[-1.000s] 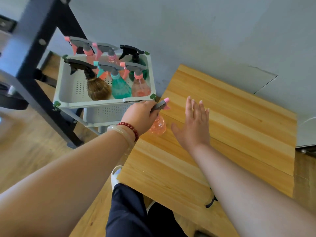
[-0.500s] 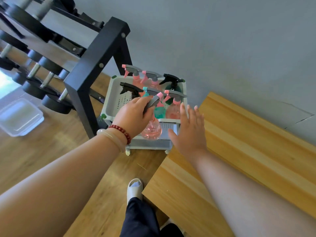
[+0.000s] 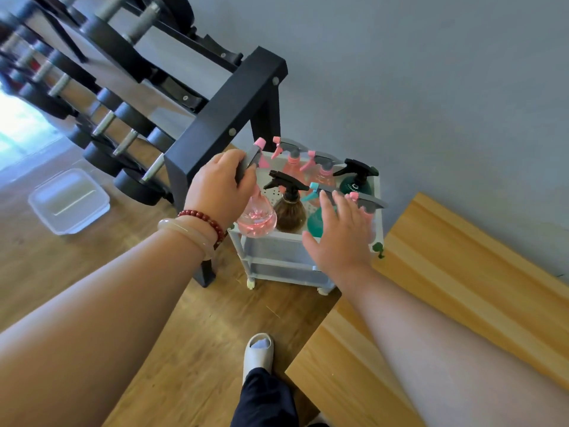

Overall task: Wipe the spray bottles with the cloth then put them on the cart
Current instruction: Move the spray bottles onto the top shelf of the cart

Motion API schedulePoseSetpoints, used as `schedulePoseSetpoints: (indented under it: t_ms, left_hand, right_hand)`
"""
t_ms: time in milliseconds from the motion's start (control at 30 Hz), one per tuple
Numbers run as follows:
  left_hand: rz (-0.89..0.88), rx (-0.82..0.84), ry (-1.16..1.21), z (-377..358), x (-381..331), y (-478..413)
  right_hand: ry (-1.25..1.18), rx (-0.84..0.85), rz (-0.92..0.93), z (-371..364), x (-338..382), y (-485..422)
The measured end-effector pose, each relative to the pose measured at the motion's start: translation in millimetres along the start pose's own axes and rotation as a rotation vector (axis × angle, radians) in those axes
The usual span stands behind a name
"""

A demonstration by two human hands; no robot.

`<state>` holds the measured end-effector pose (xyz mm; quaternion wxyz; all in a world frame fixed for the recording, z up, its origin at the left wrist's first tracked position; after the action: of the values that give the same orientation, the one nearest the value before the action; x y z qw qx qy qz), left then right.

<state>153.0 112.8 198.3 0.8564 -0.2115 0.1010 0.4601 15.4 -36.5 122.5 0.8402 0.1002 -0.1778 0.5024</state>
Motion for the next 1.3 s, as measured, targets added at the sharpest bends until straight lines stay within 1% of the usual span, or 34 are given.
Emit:
schedulePoseSetpoints:
  t_ms: [167, 300, 433, 567, 633, 767, 833, 967, 1033, 1100, 1167, 1233, 1300]
  left_hand:
    - [0.072, -0.005, 0.021, -2, 22, -26]
    - [0.134, 0.016, 0.058, -18, 39, -40]
    - [0.157, 0.056, 0.089, -37, 47, -48]
    - [0.142, 0.154, 0.109, -59, 53, -53]
    - [0.098, 0.218, 0.074, -72, 54, -53]
    - [-0.046, 0.448, -0.163, -105, 49, -46]
    - [-0.1, 0.511, -0.228, -114, 50, -43]
    - [-0.159, 0.516, -0.163, -114, 52, -46]
    - [-0.197, 0.59, -0.162, -118, 55, -47]
    - [-0.254, 0.609, -0.268, -120, 59, -49]
    - [-0.335, 0.555, -0.41, -116, 61, -53]
    - [-0.472, 0.508, -0.522, -113, 56, -53]
    - [-0.579, 0.498, -0.592, -112, 50, -54]
  right_hand:
    - [-0.017, -0.039, 0.038, -4, 21, -23]
    - [-0.024, -0.037, 0.063, -11, 35, -47]
    - [-0.045, -0.104, 0.101, -21, 46, -70]
    - [0.006, -0.037, 0.088, -40, 43, -87]
    - [0.038, 0.0, 0.061, -48, 37, -90]
    - [0.095, 0.063, 0.048, -60, 28, -91]
    - [0.103, 0.08, 0.059, -60, 25, -91]
    - [0.109, 0.099, 0.086, -59, 21, -92]
    - [0.104, 0.09, 0.093, -59, 22, -91]
    - [0.105, 0.076, 0.098, -59, 22, -91]
    - [0.1, 0.069, 0.096, -60, 22, -90]
    - [0.098, 0.066, 0.103, -61, 21, -91]
    - [0.103, 0.059, 0.117, -62, 20, -92]
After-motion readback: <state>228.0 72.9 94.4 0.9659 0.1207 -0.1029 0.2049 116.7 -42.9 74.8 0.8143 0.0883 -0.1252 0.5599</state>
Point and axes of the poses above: each hand's wrist, its own y-axis away from the middle knuckle, its own z-axis out of the back of the hand, x = y × z, the point moved 8 cm from there along -y, towards the middle knuckle, and after that the axes turned 9 degrees about -y, right-handed, at the moved point
